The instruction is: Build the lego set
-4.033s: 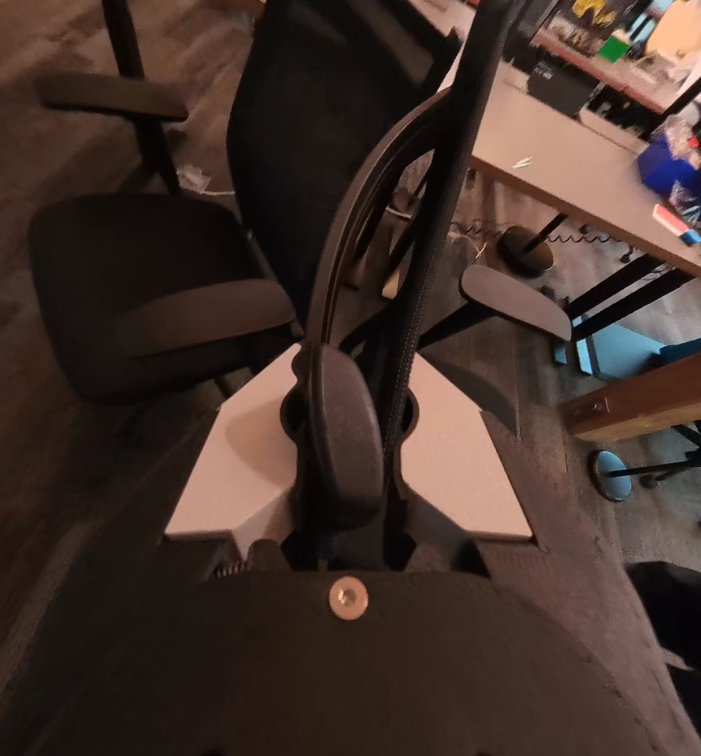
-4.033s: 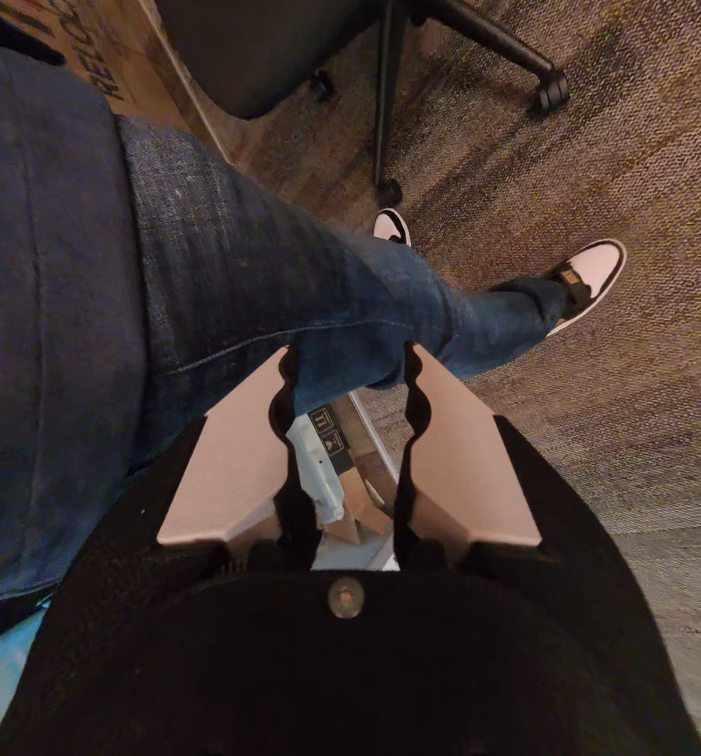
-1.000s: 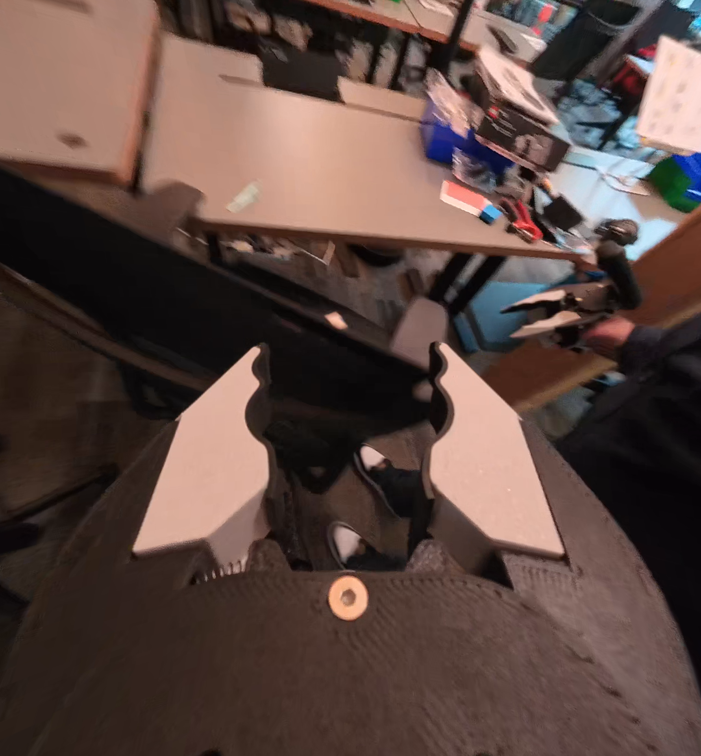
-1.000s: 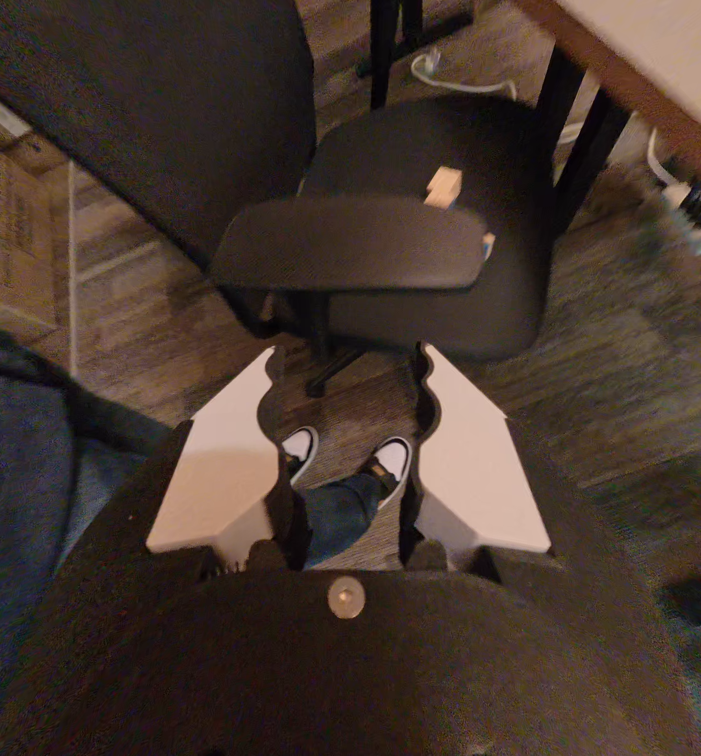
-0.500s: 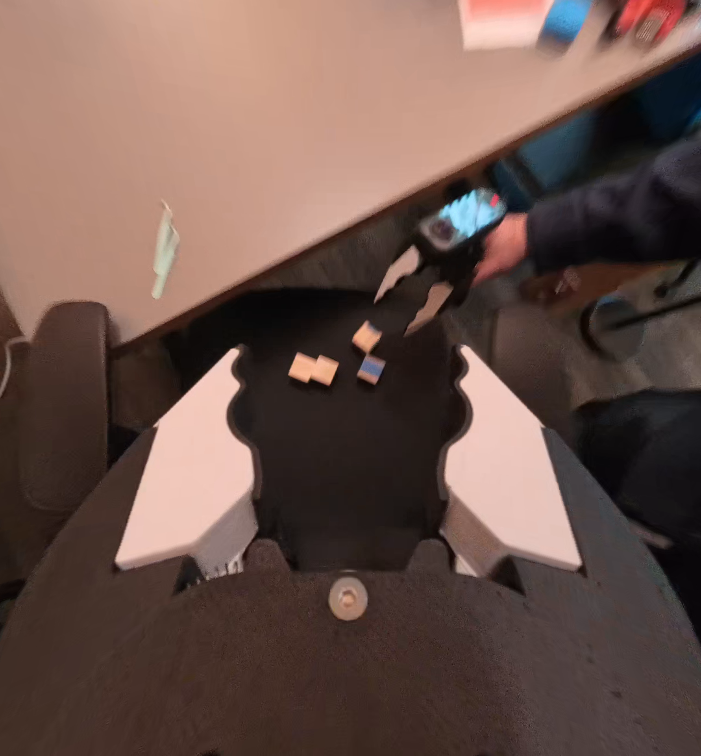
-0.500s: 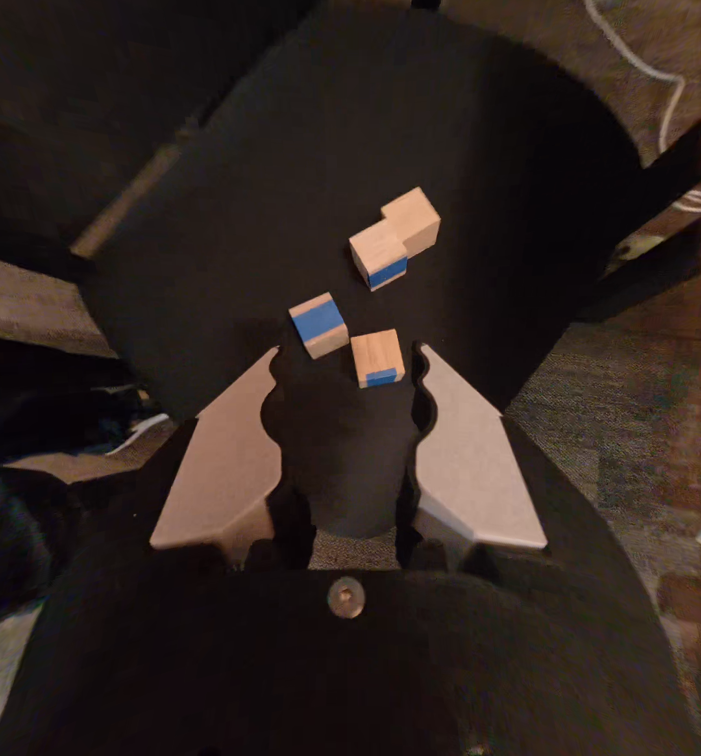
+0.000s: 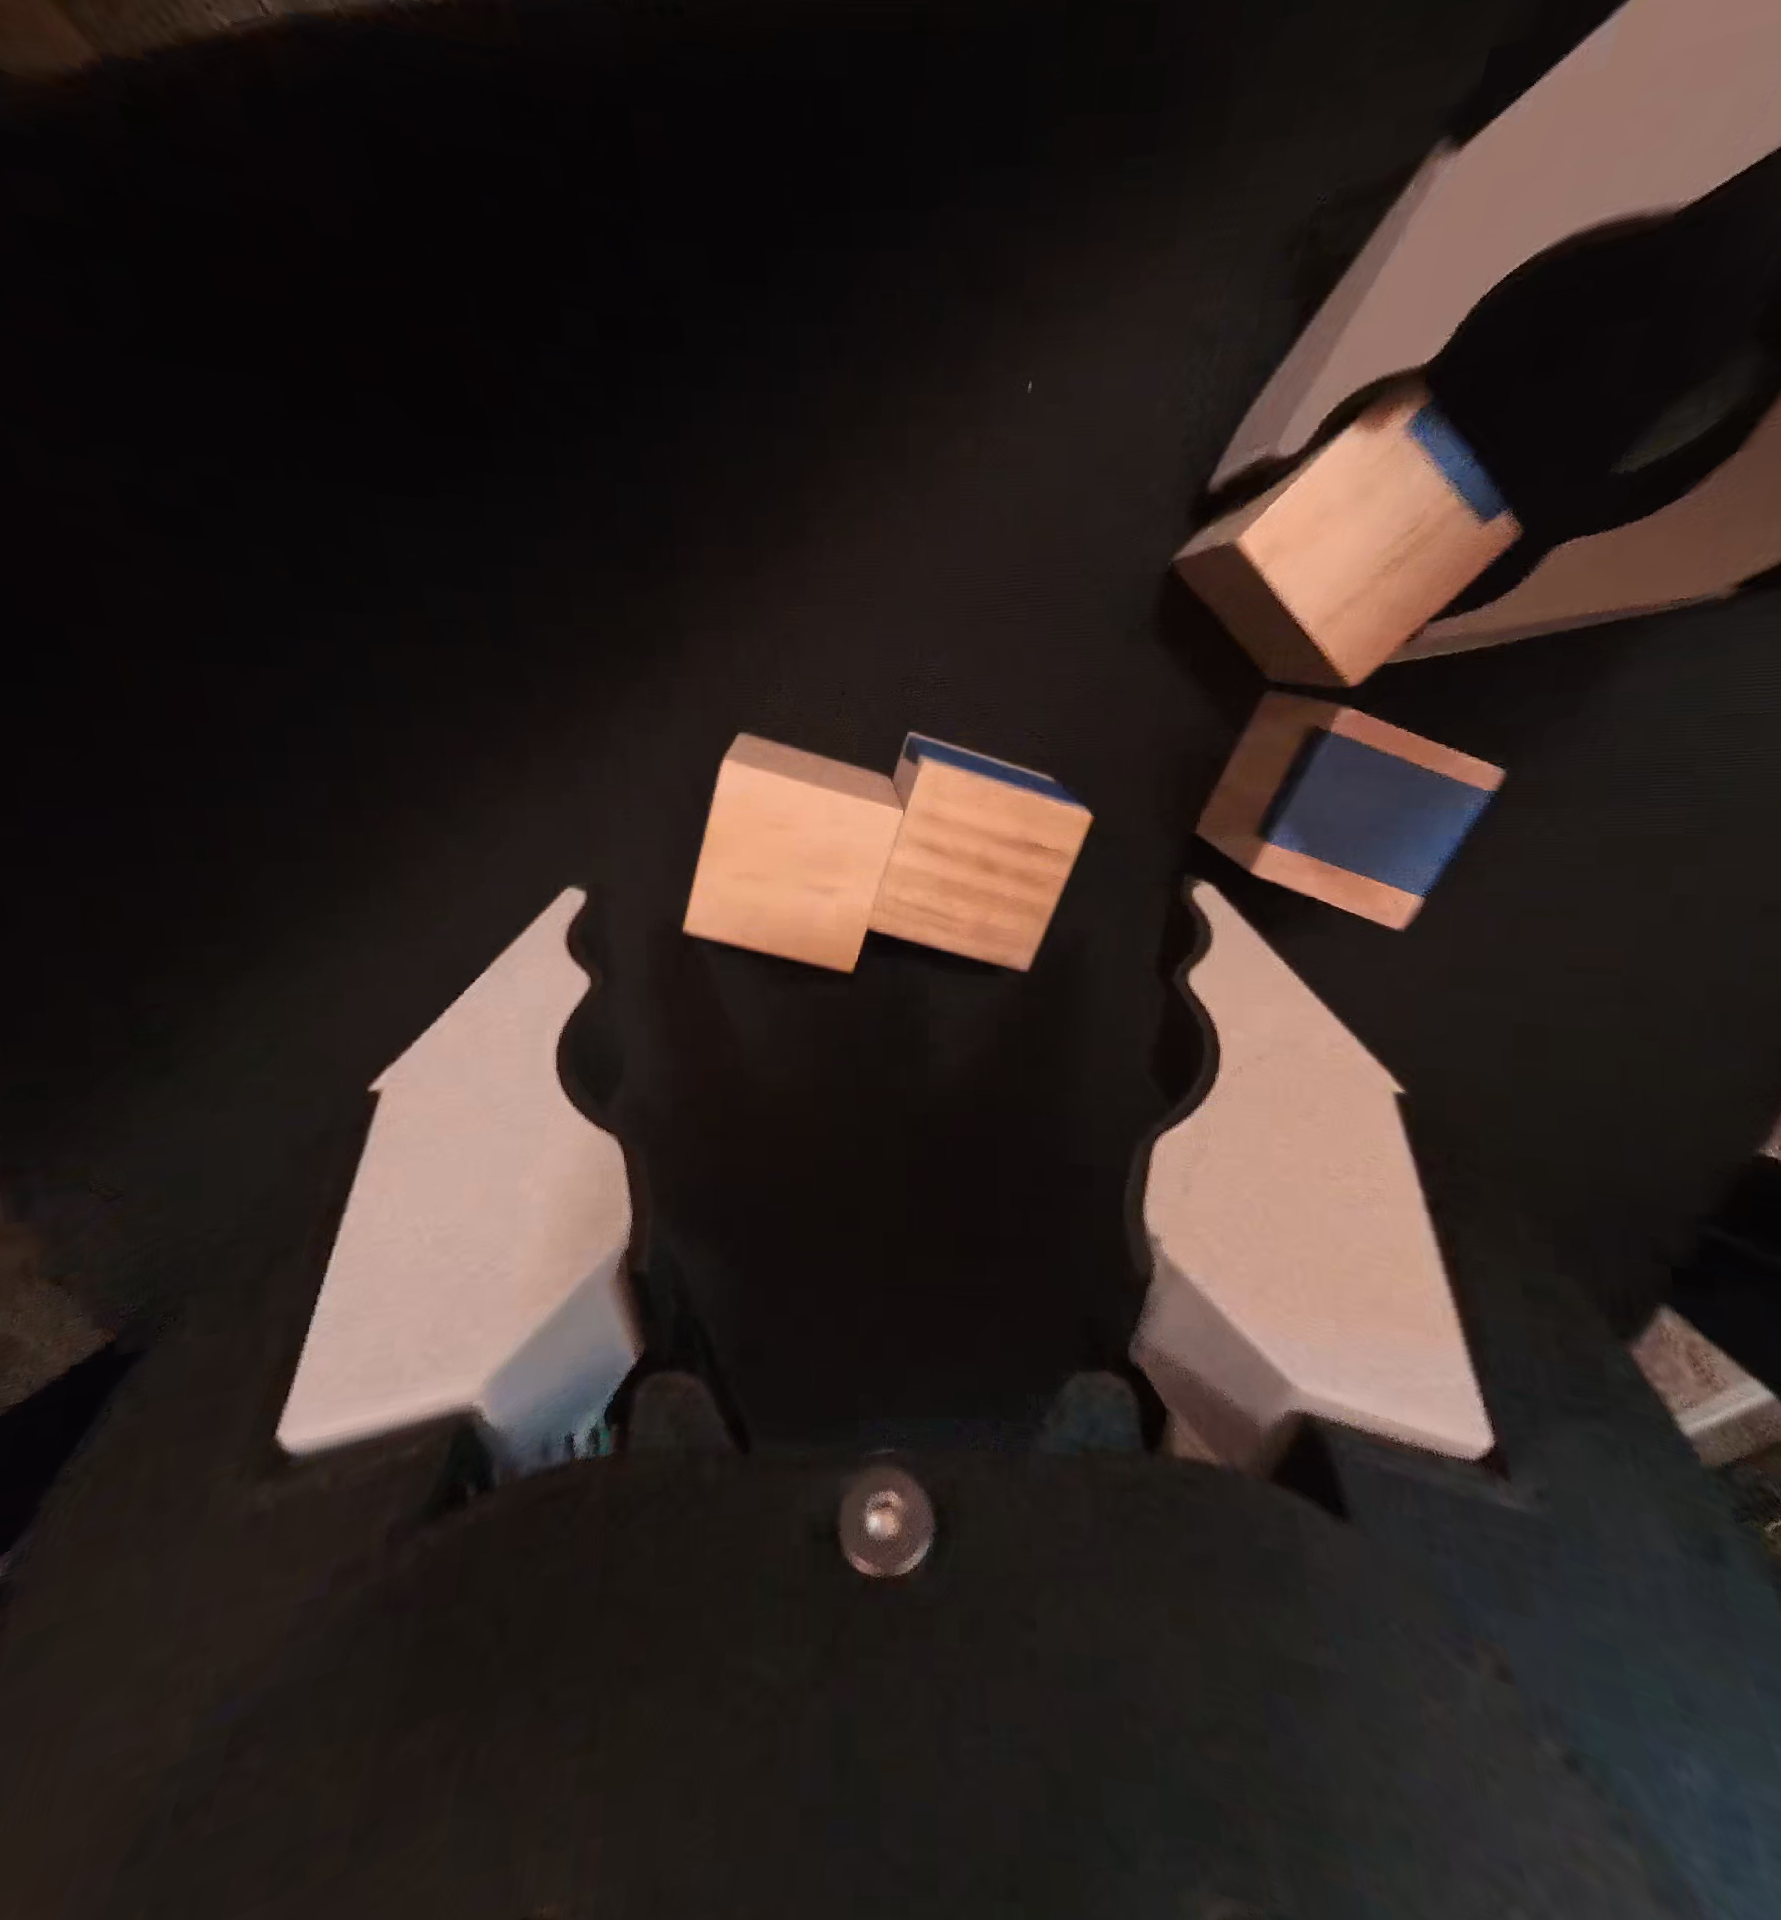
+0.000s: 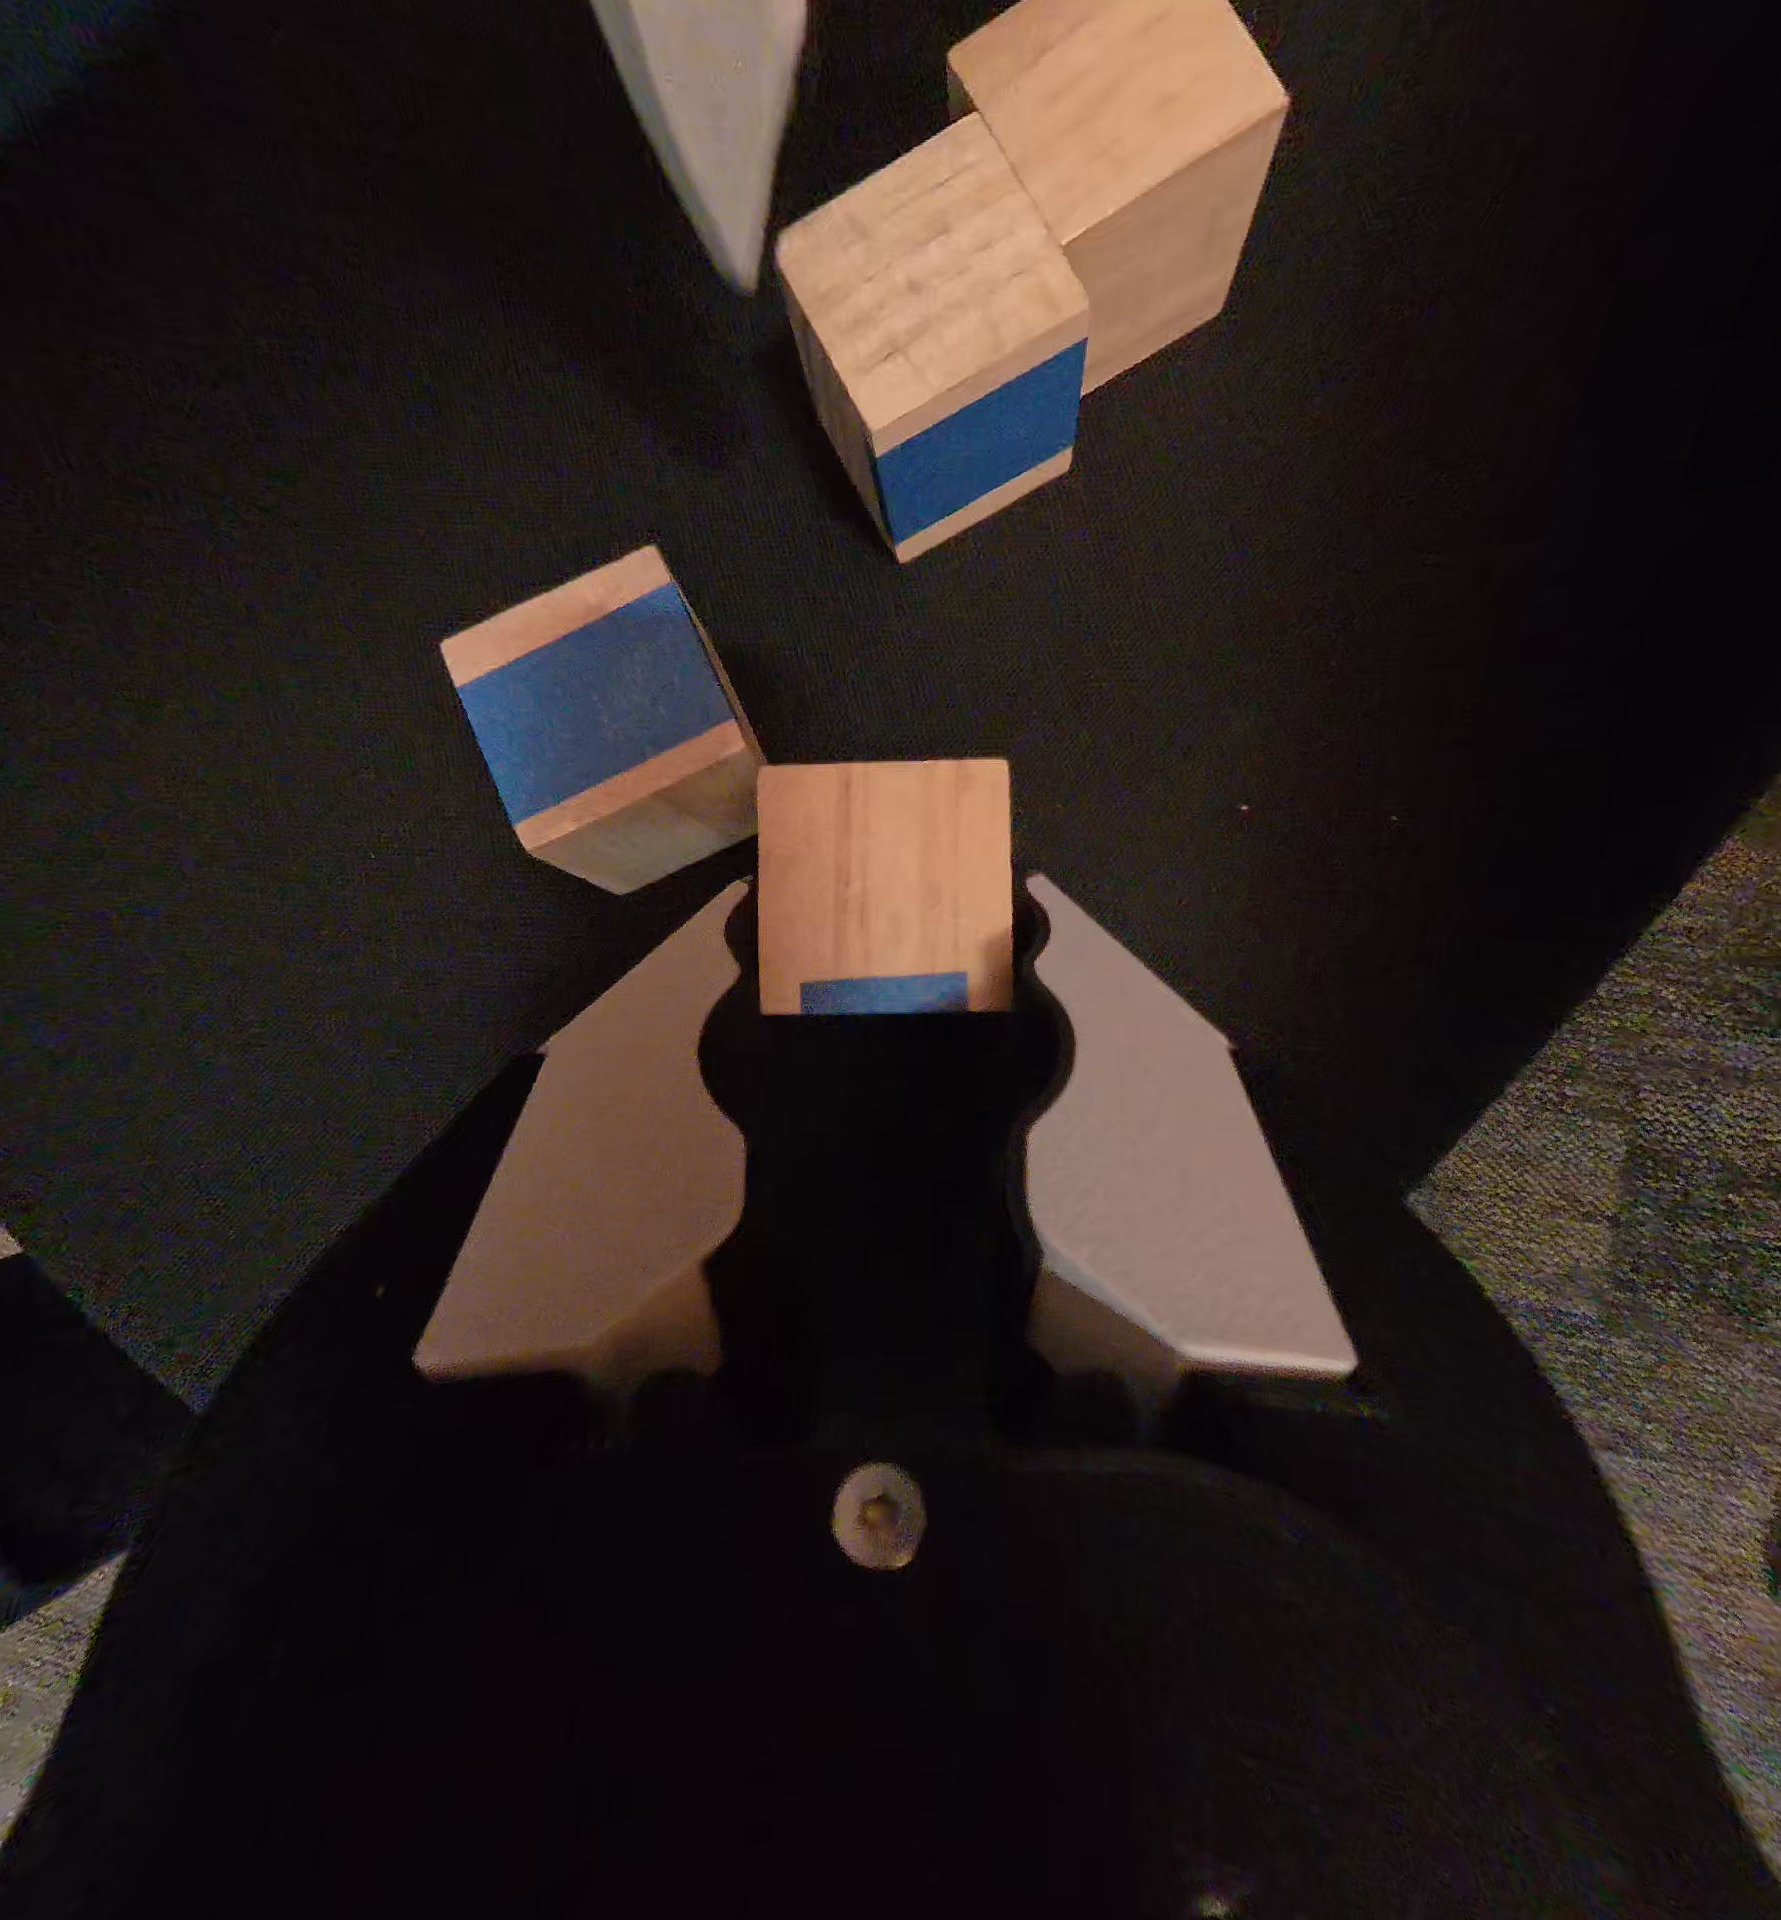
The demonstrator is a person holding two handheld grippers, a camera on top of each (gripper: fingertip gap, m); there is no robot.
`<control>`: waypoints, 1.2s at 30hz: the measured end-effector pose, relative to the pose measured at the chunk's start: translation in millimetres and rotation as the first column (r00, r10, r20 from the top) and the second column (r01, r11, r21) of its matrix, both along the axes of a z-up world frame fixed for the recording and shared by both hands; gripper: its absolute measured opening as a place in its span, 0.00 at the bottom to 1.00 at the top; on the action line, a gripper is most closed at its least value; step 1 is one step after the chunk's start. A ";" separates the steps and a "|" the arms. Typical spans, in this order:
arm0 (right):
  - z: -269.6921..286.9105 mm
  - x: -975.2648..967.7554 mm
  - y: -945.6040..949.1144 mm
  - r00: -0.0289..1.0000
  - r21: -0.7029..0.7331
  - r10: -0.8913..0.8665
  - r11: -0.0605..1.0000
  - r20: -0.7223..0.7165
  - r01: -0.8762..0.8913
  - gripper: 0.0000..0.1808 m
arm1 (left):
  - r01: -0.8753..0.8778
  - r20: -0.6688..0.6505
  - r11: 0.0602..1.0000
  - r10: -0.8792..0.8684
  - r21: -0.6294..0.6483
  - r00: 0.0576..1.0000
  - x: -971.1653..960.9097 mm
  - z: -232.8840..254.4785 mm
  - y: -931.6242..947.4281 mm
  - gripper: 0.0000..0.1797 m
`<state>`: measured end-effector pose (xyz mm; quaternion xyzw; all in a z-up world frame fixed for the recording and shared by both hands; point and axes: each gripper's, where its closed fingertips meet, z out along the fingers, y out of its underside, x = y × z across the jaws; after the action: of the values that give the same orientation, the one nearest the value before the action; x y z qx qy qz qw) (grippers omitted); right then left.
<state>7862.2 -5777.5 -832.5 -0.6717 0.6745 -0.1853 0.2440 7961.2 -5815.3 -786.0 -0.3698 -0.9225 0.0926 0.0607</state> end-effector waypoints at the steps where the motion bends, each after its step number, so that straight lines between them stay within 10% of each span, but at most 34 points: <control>1: 0.6 0.1 -0.1 1.000 0.014 -0.006 1.000 0.006 0.006 0.25 | 0.017 0.012 1.000 -0.017 0.015 1.000 0.6 -12.3 2.2 0.58; 19: 32.7 35.5 48.3 0.963 0.041 0.224 0.972 0.152 -0.233 0.26 | 0.037 -0.025 0.999 -0.036 0.032 0.999 0.6 -57.3 8.0 0.54; 22: 21.8 32.5 50.9 0.961 0.024 0.254 0.966 0.107 -0.258 0.42 | 0.041 -0.038 0.999 -0.040 0.022 0.998 0.6 -56.2 11.0 0.54; 36: 25.1 37.0 47.8 0.940 0.051 0.260 0.959 0.221 -0.278 0.27 | -0.027 -0.086 1.000 0.028 0.010 0.996 -3.0 -52.5 21.9 0.53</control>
<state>7899.2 -5729.7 -807.4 -0.7234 0.5535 -0.1933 0.3647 7958.1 -5793.4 -838.5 -0.3524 -0.9244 0.1053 0.1006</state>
